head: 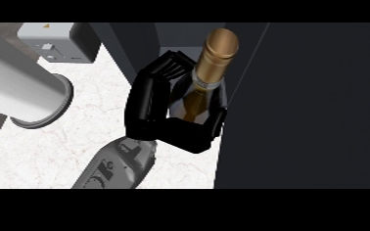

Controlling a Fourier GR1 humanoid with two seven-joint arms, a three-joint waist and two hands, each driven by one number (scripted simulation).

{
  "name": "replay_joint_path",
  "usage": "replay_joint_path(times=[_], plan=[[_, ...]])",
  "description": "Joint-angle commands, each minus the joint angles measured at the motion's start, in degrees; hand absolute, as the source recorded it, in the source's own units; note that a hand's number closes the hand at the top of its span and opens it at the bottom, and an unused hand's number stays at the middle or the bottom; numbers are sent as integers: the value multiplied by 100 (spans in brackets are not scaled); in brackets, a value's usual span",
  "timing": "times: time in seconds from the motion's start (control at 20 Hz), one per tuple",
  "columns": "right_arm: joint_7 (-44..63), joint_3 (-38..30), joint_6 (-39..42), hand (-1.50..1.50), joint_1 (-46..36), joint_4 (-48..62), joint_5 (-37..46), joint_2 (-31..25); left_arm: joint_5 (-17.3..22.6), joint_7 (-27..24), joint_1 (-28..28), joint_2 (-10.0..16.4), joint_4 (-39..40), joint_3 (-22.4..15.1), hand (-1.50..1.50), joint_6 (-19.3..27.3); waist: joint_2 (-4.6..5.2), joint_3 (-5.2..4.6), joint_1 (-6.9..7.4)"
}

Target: Pick up the wine, place it into the cabinet and close the cabinet

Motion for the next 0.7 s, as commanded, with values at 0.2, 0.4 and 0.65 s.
replay_joint_path(times=[0.2,0.4,0.65], plan=[[227,400,-79,-150,186,-796,44,120,23,-482,-390,-2,753,67,150,196,4,-3,-10],[320,-453,135,-150,205,-838,-785,-209,334,-909,-253,-2,1093,22,150,312,9,0,-32],[163,-316,81,-150,21,-404,-586,-101,980,-1364,-376,-2,1480,-202,150,645,17,-1,-33]])
